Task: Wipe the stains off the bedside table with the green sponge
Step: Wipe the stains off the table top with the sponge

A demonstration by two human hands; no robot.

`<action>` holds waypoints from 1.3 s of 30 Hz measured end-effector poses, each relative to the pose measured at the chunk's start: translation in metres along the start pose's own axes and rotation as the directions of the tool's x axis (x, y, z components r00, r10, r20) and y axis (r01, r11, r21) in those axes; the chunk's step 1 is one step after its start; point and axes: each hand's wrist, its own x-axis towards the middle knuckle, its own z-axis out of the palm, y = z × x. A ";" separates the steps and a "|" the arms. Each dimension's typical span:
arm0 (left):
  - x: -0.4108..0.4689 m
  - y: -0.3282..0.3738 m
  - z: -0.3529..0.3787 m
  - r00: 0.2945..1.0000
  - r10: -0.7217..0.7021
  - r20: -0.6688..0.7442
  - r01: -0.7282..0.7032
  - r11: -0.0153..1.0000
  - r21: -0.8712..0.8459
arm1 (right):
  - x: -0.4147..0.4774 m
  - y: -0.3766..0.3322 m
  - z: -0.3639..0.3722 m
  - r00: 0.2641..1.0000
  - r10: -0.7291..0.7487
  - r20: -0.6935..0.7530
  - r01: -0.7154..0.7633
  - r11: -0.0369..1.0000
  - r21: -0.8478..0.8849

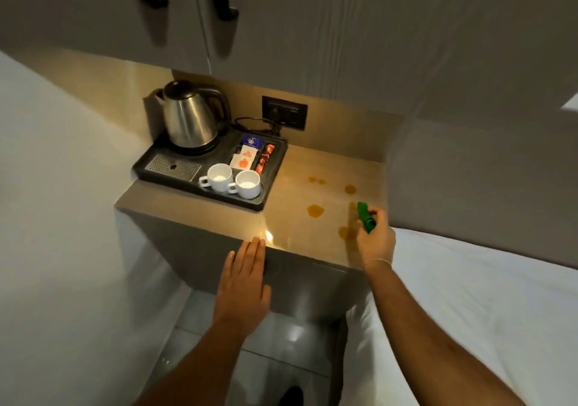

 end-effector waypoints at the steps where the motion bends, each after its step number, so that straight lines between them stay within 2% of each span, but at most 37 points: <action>1: 0.011 0.002 0.002 1.000 0.013 0.012 -0.013 1.000 0.014 | 0.007 0.003 0.007 0.995 -0.026 0.100 0.032 0.998 -0.061; 4: 0.037 -0.005 0.008 0.997 0.025 0.075 -0.031 0.997 0.078 | 0.004 0.013 0.040 0.901 -0.211 0.380 0.324 0.908 -0.266; 7: 0.058 -0.010 0.018 0.991 0.004 0.136 -0.017 0.995 0.096 | -0.010 0.042 0.053 0.805 -0.318 0.500 0.523 0.778 -0.348; 10: 0.084 -0.006 0.027 0.980 -0.027 0.199 0.000 0.991 0.135 | -0.001 0.074 0.033 0.835 -0.348 0.427 0.506 0.791 -0.345; 13: 0.096 -0.006 0.035 0.960 -0.053 0.276 0.009 0.987 0.160 | 0.026 0.081 0.021 0.895 -0.296 0.333 0.425 0.793 -0.437; 16: 0.104 -0.015 0.041 0.954 -0.047 0.295 -0.003 0.986 0.164 | 0.058 0.054 0.033 0.958 -0.207 0.197 0.278 0.836 -0.474; 18: 0.108 -0.021 0.045 0.957 -0.049 0.287 0.003 0.987 0.160 | 0.073 0.021 0.058 0.954 -0.215 0.208 0.288 0.851 -0.439; 20: 0.110 -0.030 0.046 0.957 -0.073 0.279 0.025 0.985 0.172 | 0.073 -0.017 0.095 0.895 -0.297 0.333 0.414 0.833 -0.368; 22: 0.113 -0.037 0.046 0.953 -0.077 0.293 0.028 0.985 0.169 | 0.044 -0.037 0.129 0.780 -0.383 0.494 0.570 0.761 -0.309; 24: 0.117 -0.037 0.046 0.958 -0.069 0.278 0.031 0.990 0.138 | -0.001 -0.025 0.140 0.669 -0.459 0.584 0.693 0.670 -0.267; 26: 0.125 -0.034 0.044 0.956 -0.057 0.289 0.032 0.995 0.092 | -0.029 0.005 0.127 0.608 -0.509 0.609 0.750 0.620 -0.231; 27: 0.128 -0.033 0.044 0.953 -0.051 0.299 0.026 0.996 0.086 | -0.033 0.021 0.115 0.609 -0.512 0.606 0.749 0.621 -0.229; 28: 0.130 -0.031 0.043 0.951 -0.050 0.304 0.022 0.995 0.095 | -0.029 0.031 0.100 0.647 -0.489 0.585 0.717 0.652 -0.248; 32: 0.136 -0.030 0.042 0.940 -0.065 0.336 0.031 0.994 0.106 | 0.056 0.019 0.068 0.906 -0.282 0.315 0.404 0.798 -0.448; 34: 0.134 -0.029 0.044 0.939 -0.083 0.334 0.051 0.993 0.102 | 0.098 -0.012 0.081 0.951 -0.198 0.238 0.291 0.833 -0.471; 35: 0.133 -0.027 0.045 0.940 -0.093 0.329 0.061 0.992 0.106 | 0.107 -0.030 0.095 0.948 -0.200 0.247 0.297 0.835 -0.463; 37: 0.128 -0.024 0.048 0.941 -0.108 0.322 0.079 0.992 0.102 | 0.097 -0.055 0.126 0.899 -0.271 0.343 0.403 0.819 -0.408; 39: 0.126 -0.025 0.049 0.947 -0.131 0.293 0.111 0.990 0.083 | 0.051 -0.054 0.149 0.772 -0.389 0.502 0.584 0.745 -0.321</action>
